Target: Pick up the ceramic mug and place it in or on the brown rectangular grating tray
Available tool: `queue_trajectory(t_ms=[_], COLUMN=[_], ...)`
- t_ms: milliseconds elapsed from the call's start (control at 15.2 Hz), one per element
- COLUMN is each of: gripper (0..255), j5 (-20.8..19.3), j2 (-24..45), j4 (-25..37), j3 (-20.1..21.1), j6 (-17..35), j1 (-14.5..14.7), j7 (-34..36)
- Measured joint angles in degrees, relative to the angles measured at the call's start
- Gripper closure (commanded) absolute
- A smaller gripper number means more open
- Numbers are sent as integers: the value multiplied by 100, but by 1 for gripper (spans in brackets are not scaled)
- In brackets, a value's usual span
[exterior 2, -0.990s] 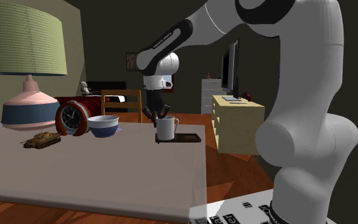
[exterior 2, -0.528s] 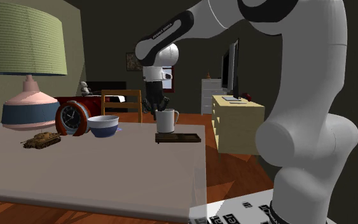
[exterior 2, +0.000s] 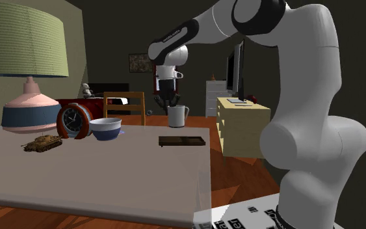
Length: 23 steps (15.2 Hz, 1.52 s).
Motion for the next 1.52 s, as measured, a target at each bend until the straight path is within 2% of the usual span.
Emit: queue_trajectory(t_ms=[132,594,1518], gripper=[255,255,255], j5=[-76,-383,-459], j2=[225,1330,1496], j4=[313,2016,1243], j3=[-87,-335,-385], j6=[-90,-702,224], j1=[-84,-193,-260], j7=[-181,-682,-624])
